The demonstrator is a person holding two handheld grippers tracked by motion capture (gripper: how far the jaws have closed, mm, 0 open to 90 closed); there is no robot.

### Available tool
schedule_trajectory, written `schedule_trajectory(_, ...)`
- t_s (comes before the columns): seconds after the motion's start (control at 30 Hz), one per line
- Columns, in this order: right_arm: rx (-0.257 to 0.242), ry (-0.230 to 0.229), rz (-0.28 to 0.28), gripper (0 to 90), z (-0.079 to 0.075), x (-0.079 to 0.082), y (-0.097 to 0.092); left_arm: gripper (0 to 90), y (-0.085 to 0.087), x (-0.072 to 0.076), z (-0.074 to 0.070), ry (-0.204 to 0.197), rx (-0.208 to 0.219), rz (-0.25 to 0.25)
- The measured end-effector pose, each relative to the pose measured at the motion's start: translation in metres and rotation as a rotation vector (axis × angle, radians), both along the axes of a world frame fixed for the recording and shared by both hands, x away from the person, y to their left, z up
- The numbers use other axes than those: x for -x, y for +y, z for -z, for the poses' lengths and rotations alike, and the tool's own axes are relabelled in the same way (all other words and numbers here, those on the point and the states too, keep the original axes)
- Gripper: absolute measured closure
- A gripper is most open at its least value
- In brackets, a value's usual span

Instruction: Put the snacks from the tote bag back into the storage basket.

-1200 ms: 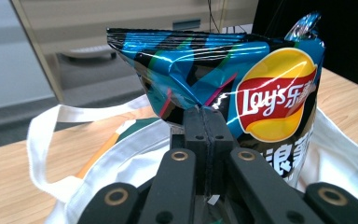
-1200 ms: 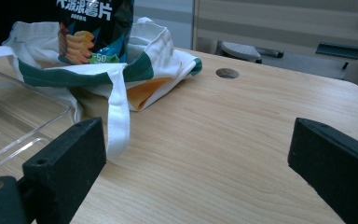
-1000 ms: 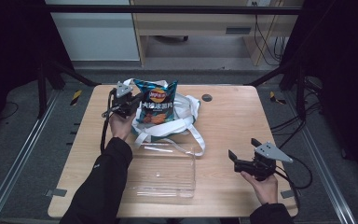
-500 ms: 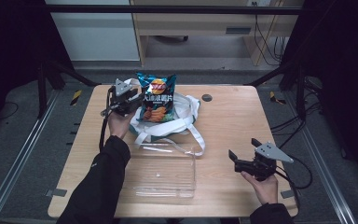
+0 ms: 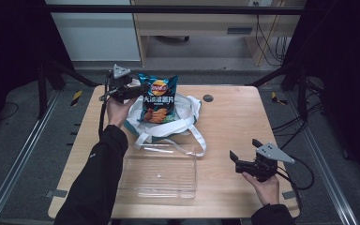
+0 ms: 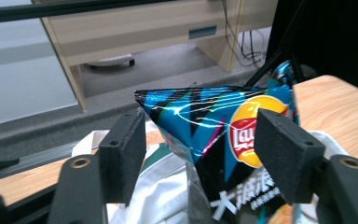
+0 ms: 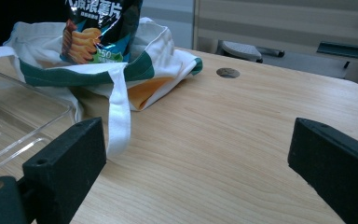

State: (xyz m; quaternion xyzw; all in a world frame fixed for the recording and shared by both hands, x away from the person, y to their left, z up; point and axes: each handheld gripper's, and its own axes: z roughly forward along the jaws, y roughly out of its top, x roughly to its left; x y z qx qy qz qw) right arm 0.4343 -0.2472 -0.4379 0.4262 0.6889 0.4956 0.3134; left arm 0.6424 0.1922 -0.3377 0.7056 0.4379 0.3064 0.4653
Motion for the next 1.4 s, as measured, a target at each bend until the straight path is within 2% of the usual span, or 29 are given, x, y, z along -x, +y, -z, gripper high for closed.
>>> schedule_trajectory(0.07, 0.001, 0.003, -0.001, 4.6, 0.0, 0.0, 0.0, 31.6, 0.0, -0.008, 0.004, 0.011, 0.015, 0.002)
schedule_trajectory(0.2, 0.004, 0.004, -0.001, 4.4, 0.0, -0.001, 0.0, 28.8, -0.002, -0.025, 0.013, 0.059, 0.024, 0.008)
schedule_trajectory(0.3, 0.0, 0.004, -0.003, 4.4, 0.0, -0.001, -0.001, 27.2, -0.008, -0.03, 0.02, 0.078, 0.014, 0.019)
schedule_trajectory(0.43, -0.002, 0.003, -0.006, 4.3, 0.0, 0.0, -0.001, 24.6, -0.016, -0.036, 0.031, 0.138, 0.005, 0.038)
schedule_trajectory(0.53, -0.001, 0.006, -0.008, 4.3, 0.0, 0.0, 0.0, 30.4, -0.015, -0.041, 0.037, 0.188, 0.033, 0.031)
schedule_trajectory(0.6, 0.001, 0.007, -0.008, 4.2, 0.0, -0.001, 0.0, 37.1, -0.013, -0.044, 0.04, 0.207, 0.052, 0.026)
schedule_trajectory(0.63, 0.002, 0.007, -0.008, 4.2, 0.001, -0.001, 0.0, 42.6, -0.013, -0.044, 0.041, 0.216, 0.057, 0.029)
schedule_trajectory(0.67, 0.002, 0.008, -0.007, 4.2, 0.001, -0.001, 0.0, 53.9, -0.013, -0.045, 0.042, 0.221, 0.053, 0.029)
schedule_trajectory(0.7, 0.002, 0.008, -0.007, 4.2, 0.001, -0.001, 0.0, 53.9, -0.013, -0.045, 0.042, 0.228, 0.055, 0.035)
schedule_trajectory(0.73, 0.001, 0.009, -0.006, 4.2, 0.001, -0.001, 0.0, 60.9, -0.014, -0.045, 0.043, 0.232, 0.055, 0.041)
schedule_trajectory(0.83, 0.005, 0.009, -0.005, 4.2, 0.001, -0.001, 0.0, 76.9, -0.015, -0.044, 0.043, 0.236, 0.038, 0.04)
schedule_trajectory(0.93, 0.003, 0.006, -0.006, 4.4, 0.001, 0.0, 0.0, 86.4, -0.013, -0.042, 0.042, 0.245, 0.046, 0.049)
schedule_trajectory(1.17, 0.0, 0.007, -0.005, 4.3, 0.0, 0.0, 0.0, 90.0, -0.012, -0.028, 0.043, 0.206, 0.058, 0.044)
schedule_trajectory(1.27, 0.005, 0.007, -0.007, 4.3, 0.001, -0.001, 0.0, 90.0, -0.013, -0.017, 0.043, 0.165, 0.079, 0.031)
schedule_trajectory(1.3, 0.005, 0.007, -0.007, 4.3, 0.001, -0.001, 0.0, 90.0, -0.013, -0.017, 0.043, 0.165, 0.079, 0.031)
schedule_trajectory(1.4, 0.01, 0.007, -0.008, 4.2, 0.001, -0.001, 0.0, 90.0, -0.016, -0.006, 0.041, 0.118, 0.095, 0.019)
